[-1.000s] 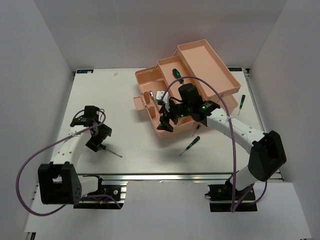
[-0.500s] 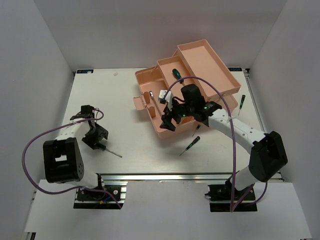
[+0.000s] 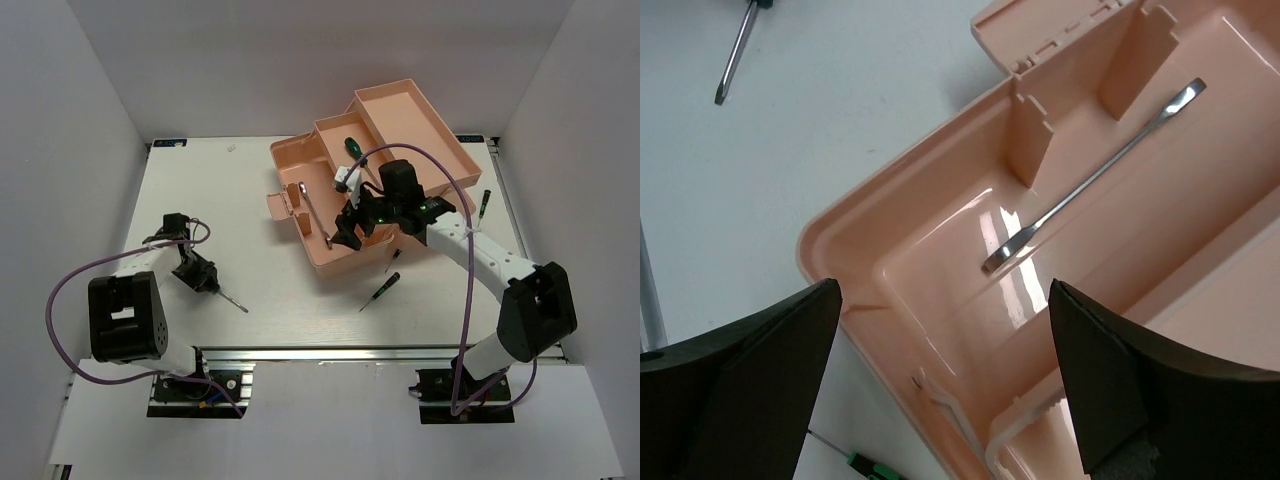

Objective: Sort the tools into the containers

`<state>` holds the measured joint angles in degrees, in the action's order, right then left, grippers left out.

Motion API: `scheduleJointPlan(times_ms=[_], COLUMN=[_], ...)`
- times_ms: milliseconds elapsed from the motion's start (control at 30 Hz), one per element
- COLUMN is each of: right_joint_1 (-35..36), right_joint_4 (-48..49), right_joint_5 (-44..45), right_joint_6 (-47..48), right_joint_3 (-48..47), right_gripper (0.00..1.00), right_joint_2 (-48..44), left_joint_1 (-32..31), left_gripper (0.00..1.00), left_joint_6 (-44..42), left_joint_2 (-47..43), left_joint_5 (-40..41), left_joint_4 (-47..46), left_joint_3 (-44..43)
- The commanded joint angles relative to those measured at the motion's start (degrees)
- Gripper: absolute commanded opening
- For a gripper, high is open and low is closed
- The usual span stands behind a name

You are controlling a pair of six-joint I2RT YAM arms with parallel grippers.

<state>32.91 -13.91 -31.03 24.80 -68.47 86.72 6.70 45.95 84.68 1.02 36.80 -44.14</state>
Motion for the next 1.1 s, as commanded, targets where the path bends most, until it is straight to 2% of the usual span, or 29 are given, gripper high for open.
scheduleJointPlan(times_ms=[0, 133, 233, 267, 300, 333, 367, 400, 567, 600, 633, 667, 700, 733, 767, 800, 867, 900, 933, 967, 1000, 1033, 1067], right_joint_1=[-0.91, -3.28, -7.05, -9.68, -11.18, -14.42, -15.84, -17.16, -23.84, -24.46, -25.25, -26.83, -27.71, -29.37, -30.09, -30.53, -31.41, -31.41, -31.41, -30.98, -30.54, -28.53, -27.47], right_joint_4=[1.43, 1.69, 6.07, 7.48, 9.32, 13.17, 15.99, 17.59, 18.31, 17.7, 17.17, 16.12, 16.02, 16.02, 16.11, 14.89, 8.94, -3.45, -11.15, -18.27, -25.3, -36.34, -40.54], right_joint_5=[-0.88, -2.1, -4.74, -8.49, -11.05, -16.03, -17.3, -18.1, -22.58, -23.2, -24.25, -29.22, -32.66, -36.17, -43.26, -46.37, -51.39, -51.42, -50.81, -48.8, -46.69, -43.89, -37.59], right_joint_6=[-0.98, -4.39, -11.51, -14.57, -16.52, -21.23, -21.28, -27.11, -31.92, -31.22, -30.43, -29.03, -27.71, -25.87, -25.07, -22.36, -10.0, -2.55, 6.31, 24.94, 33.65, 40.96, 51.91], right_joint_3=[-2.72, -5.18, -6.32, -6.33, -6.24, -5.89, -5.98, -6.15, -9.31, -9.32, -9.23, -8.53, -8.0, -7.3, -5.9, -5.11, -4.4, -5.0, -5.62, -6.23, -7.11, -7.47, -7.82], right_gripper=[0.89, 0.89, 0.89, 0.89, 0.85, 0.48, 0.2, 0.0, 0.0, 0.04, 0.33, 0.51, 0.62, 0.68, 0.69, 0.69, 0.68, 0.68, 0.69, 0.71, 0.73, 0.74, 0.74], right_joint_2=[-1.81, -2.87, -4.45, -5.58, -5.94, -6.55, -6.56, -6.39, -5.24, -5.33, -5.59, -5.59, -5.68, -6.12, -6.47, -6.82, -8.58, -9.19, -10.15, -10.51, -10.6, -10.6, -10.43], left_joint_1=[0.16, -0.11, -2.03, -2.65, -4.31, -6.24, -6.26, -9.91, -18.11, -20.91, -22.5, -25.48, -26.81, -28.22, -30.32, -31.21, -33.4, -33.85, -34.21, -34.82, -35.0, -35.26, -35.79], left_gripper=[0.02, 0.0, 0.0, 0.0, 0.0, 0.0, 0.0, 0.0, 0.0, 0.0, 0.0, 0.0, 0.0, 0.0, 0.0, 0.0, 0.0, 0.0, 0.0, 0.0, 0.0, 0.05, 0.21], left_joint_6=[-0.51, -0.6, -0.78, -0.87, -0.95, -0.69, -0.52, -0.25, 5.97, 6.95, 8.7, 9.41, 9.76, 9.68, 9.33, 8.98, 7.84, 7.57, 6.88, 6.69, 6.43, 6.17, 6.25], left_joint_2=[0.75, -4.16, -8.12, -8.91, -10.32, -11.11, -11.9, -13.39, -14.64, -13.94, -10.89, -8.68, -5.96, 0.59, 4.31, 8.09, 18.52, 21.72, 24.62, 30.13, 32.54, 34.65, 37.98], left_joint_5=[-0.75, -4.09, -5.67, -6.02, -7.42, -8.74, -8.75, -10.49, -17.26, -18.32, -19.03, -19.21, -19.38, -19.47, -19.56, -19.65, -19.3, -18.95, -18.95, -17.99, -17.72, -17.45, -16.32], left_joint_4=[-1.91, 0.9, 3.71, 4.24, 4.6, 4.6, 4.25, 3.64, -7.24, -13.36, -16.11, -19.01, -23.13, -24.13, -24.66, -24.67, -23.62, -21.87, -20.9, -19.23, -16.61, -15.62, -14.31], left_joint_3=[0.73, -5.75, -12.34, -13.94, -15.35, -17.89, -18.78, -19.75, -23.97, -25.37, -26.6, -28.18, -32.54, -35.63, -39.06, -46.66, -54.52, -58.22, -65.13, -68.41, -71.49, -76.14, -77.92])
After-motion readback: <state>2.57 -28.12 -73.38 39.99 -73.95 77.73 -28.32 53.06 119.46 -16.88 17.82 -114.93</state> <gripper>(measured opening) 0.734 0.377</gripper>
